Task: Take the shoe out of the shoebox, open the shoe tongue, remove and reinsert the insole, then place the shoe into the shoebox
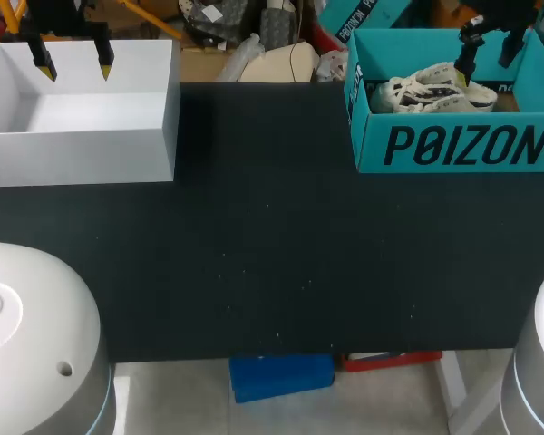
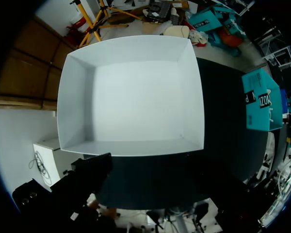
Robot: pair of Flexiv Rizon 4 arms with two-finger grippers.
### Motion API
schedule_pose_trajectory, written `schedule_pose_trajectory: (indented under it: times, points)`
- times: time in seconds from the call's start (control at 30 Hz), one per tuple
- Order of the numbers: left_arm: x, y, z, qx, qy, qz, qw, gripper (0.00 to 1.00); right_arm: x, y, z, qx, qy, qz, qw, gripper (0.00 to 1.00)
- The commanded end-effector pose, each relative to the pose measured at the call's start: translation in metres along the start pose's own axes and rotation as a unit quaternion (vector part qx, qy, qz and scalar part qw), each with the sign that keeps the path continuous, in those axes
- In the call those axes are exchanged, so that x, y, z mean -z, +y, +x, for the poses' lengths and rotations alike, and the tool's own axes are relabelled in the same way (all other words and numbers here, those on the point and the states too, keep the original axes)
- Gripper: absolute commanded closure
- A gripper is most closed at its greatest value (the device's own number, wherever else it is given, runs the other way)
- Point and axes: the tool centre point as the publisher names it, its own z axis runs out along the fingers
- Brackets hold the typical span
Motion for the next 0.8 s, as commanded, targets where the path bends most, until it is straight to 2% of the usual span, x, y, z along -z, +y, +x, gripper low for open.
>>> schedule_pose_trajectory:
  times: [0.03, 0.23, 0.3, 0.33, 0.47, 0.5, 0.53, 0.57, 0.63, 0.67, 0.8]
  points:
    - [0.000, 0.001, 0.001, 0.001, -0.002, -0.001, 1.000, 0.00, -0.001, -0.005, -0.001, 0.258, -0.001, -0.030, 0.966, 0.00]
    - [0.000, 0.001, 0.001, 0.001, -0.002, -0.001, 1.000, 0.00, -0.001, -0.005, -0.001, 0.258, -0.001, -0.030, 0.966, 0.00]
    - [0.000, 0.001, 0.001, 0.001, -0.002, -0.001, 1.000, 0.00, -0.003, 0.000, -0.004, 0.287, 0.004, -0.039, 0.957, 0.00]
    - [0.000, 0.001, 0.001, 0.001, -0.002, -0.001, 1.000, 0.00, -0.004, 0.005, -0.007, 0.318, 0.005, -0.045, 0.947, 0.00]
    - [0.000, 0.001, 0.001, 0.001, -0.002, -0.001, 1.000, 0.00, -0.012, 0.019, -0.019, 0.359, 0.013, -0.042, 0.932, 0.00]
    - [0.000, 0.001, 0.001, 0.001, -0.002, -0.001, 1.000, 0.00, -0.014, 0.023, -0.022, 0.374, 0.014, -0.040, 0.926, 0.03]
    - [0.000, 0.001, 0.001, 0.001, -0.002, -0.001, 1.000, 0.00, -0.018, 0.028, -0.024, 0.385, 0.017, -0.034, 0.922, 0.44]
    - [0.000, 0.001, 0.001, 0.001, -0.002, -0.001, 1.000, 0.00, -0.022, 0.032, -0.025, 0.395, 0.018, -0.028, 0.918, 0.54]
    - [0.000, 0.001, 0.001, 0.001, -0.002, -0.001, 1.000, 0.00, -0.030, 0.042, -0.028, 0.415, 0.017, -0.021, 0.909, 0.64]
    - [0.000, 0.001, 0.001, 0.001, -0.002, -0.001, 1.000, 0.00, -0.035, 0.047, -0.029, 0.425, 0.017, -0.016, 0.905, 0.65]
    - [0.000, 0.001, 0.001, 0.001, -0.002, -0.001, 1.000, 0.00, -0.054, 0.065, -0.036, 0.446, 0.014, -0.006, 0.895, 0.58]
